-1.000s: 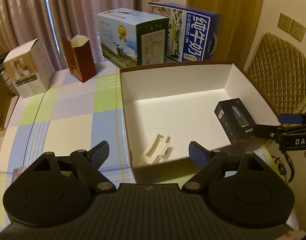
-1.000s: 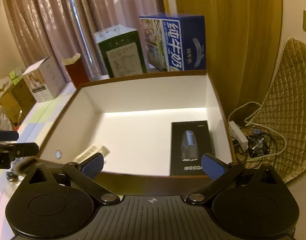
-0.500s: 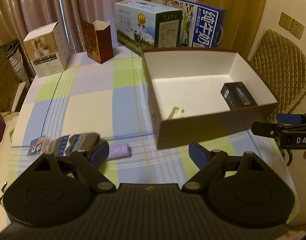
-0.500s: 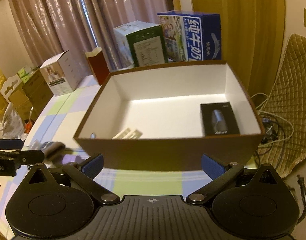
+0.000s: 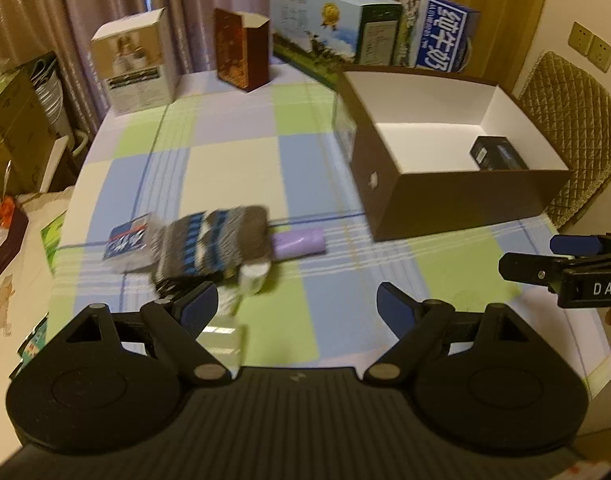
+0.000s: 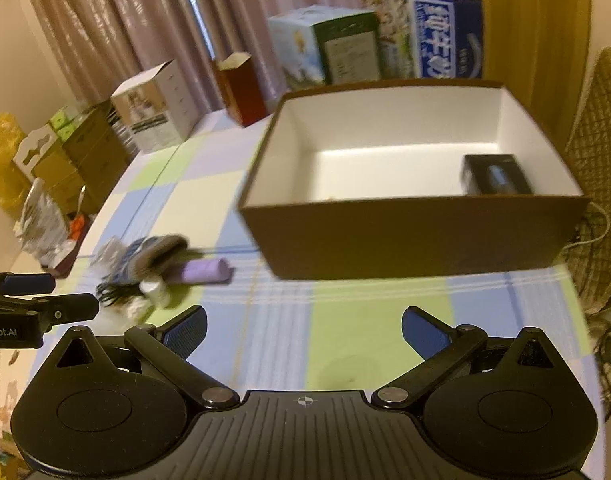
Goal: Organize objects
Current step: 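Withdraw both grippers from the box back toward the table items, then grasp the clear plastic cup with the left gripper while the right grasps the white bottle, then carry the cup and bottle into the cardboard box and release both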
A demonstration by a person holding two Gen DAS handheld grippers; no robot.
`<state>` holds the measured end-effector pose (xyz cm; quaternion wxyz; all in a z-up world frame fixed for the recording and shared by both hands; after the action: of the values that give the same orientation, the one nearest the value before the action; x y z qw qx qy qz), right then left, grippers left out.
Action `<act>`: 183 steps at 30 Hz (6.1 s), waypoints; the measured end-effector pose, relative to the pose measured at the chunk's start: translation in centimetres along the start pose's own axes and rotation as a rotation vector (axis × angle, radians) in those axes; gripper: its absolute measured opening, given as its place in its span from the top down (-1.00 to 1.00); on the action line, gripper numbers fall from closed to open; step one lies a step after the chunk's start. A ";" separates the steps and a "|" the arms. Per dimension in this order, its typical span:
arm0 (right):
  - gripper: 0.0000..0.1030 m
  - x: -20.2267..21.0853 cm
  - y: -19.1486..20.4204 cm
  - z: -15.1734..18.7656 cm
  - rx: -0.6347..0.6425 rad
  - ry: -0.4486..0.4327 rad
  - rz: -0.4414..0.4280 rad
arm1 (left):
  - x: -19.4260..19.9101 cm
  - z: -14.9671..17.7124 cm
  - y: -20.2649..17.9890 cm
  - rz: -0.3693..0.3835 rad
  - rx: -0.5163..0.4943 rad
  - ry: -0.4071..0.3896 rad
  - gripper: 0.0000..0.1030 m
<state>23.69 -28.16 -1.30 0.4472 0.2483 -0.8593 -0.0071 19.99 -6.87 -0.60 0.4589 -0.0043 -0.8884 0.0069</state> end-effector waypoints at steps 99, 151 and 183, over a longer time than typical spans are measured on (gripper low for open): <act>0.53 -16.9 14.8 1.0 0.260 0.052 -0.196 | -5.9 6.6 17.1 -0.158 0.162 0.046 -0.33; 0.53 3.8 -10.2 -4.4 -0.045 -0.231 -0.027 | -4.3 -5.6 -10.5 0.186 -0.176 -0.182 -0.33; 0.53 -12.5 -23.3 -19.0 -0.055 -0.099 0.178 | -22.8 -20.2 -15.5 0.063 -0.256 -0.035 -0.33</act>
<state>54.08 -39.23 -4.93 0.4096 0.1581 -0.8985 -0.0033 49.58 -22.50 -7.25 0.4384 -0.0906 -0.8894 -0.0924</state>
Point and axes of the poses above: each gripper's, at about its wrist camera, not at the fingertips, and x roughly against the way its jaws point, y to its left, z to its underside, the point moved 3 cm from there along -x, roughly the way its jaws point, and after that the axes turned 1 degree about y, right-handed, at the moved point
